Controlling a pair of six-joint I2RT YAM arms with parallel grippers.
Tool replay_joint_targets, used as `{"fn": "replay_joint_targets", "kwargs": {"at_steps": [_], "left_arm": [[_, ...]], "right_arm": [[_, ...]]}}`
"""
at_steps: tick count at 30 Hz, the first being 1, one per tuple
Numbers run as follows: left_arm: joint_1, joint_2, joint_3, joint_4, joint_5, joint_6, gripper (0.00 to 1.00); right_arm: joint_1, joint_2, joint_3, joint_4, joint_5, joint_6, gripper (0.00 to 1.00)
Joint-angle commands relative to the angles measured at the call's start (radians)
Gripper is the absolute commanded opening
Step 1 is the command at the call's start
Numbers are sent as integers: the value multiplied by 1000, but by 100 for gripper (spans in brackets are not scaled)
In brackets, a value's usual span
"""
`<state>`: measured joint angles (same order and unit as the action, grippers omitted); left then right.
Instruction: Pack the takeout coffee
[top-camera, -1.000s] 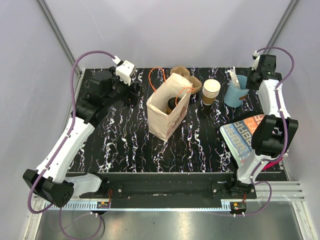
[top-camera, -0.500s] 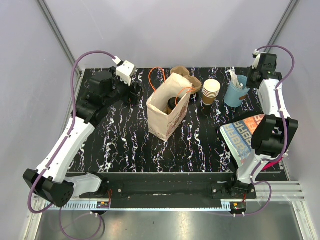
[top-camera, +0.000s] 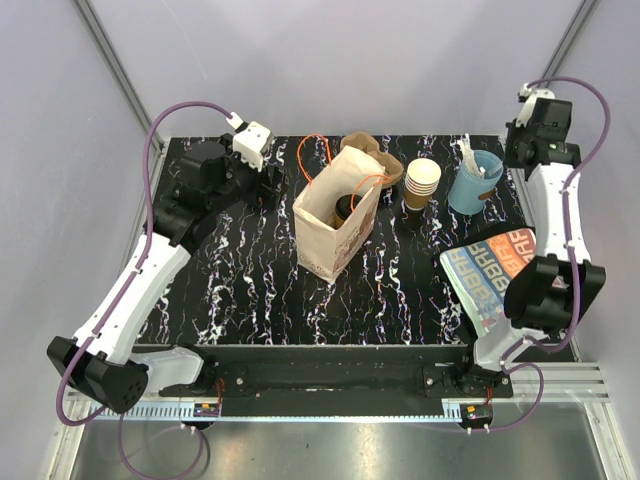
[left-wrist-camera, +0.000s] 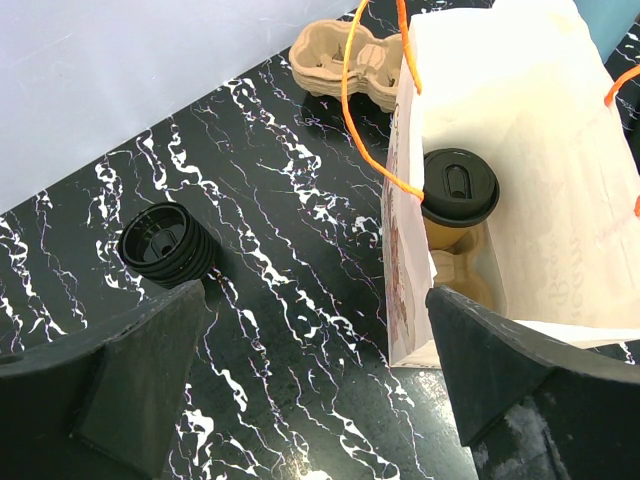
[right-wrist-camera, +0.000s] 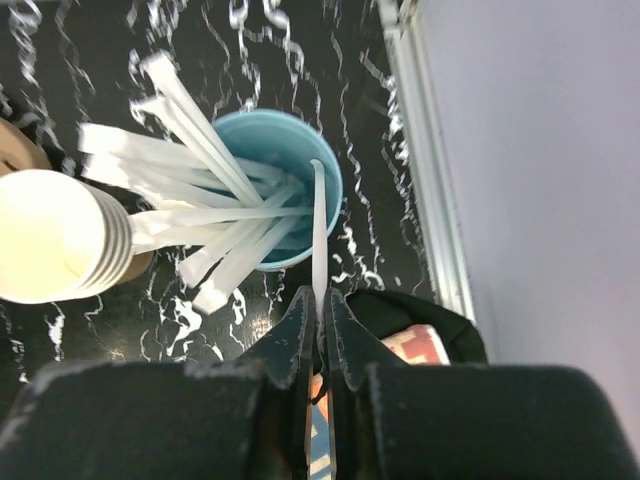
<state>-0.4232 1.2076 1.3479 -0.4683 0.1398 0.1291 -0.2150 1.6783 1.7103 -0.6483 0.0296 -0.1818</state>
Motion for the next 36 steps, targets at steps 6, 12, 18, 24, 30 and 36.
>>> {"fn": "replay_joint_targets", "kwargs": {"at_steps": [6,12,18,24,30,36], "left_arm": [[6,-8,5,50,4,-2,99],[11,-5,5,53,0,-6,99],[24,-5,-12,62,1,-9,99],[50,-8,-32,74,12,-20,99],[70,0,-38,80,14,-31,99],[87,6,-39,83,14,-37,99]], "right_arm": [[5,-236,71,-77,-54,-30,7],[49,-339,120,-142,-102,-38,8],[205,-426,166,-191,-99,-25,8],[345,-414,271,-274,-154,18,8],[509,-359,334,-309,-111,19,8],[706,-269,425,-346,-42,-4,7]]}}
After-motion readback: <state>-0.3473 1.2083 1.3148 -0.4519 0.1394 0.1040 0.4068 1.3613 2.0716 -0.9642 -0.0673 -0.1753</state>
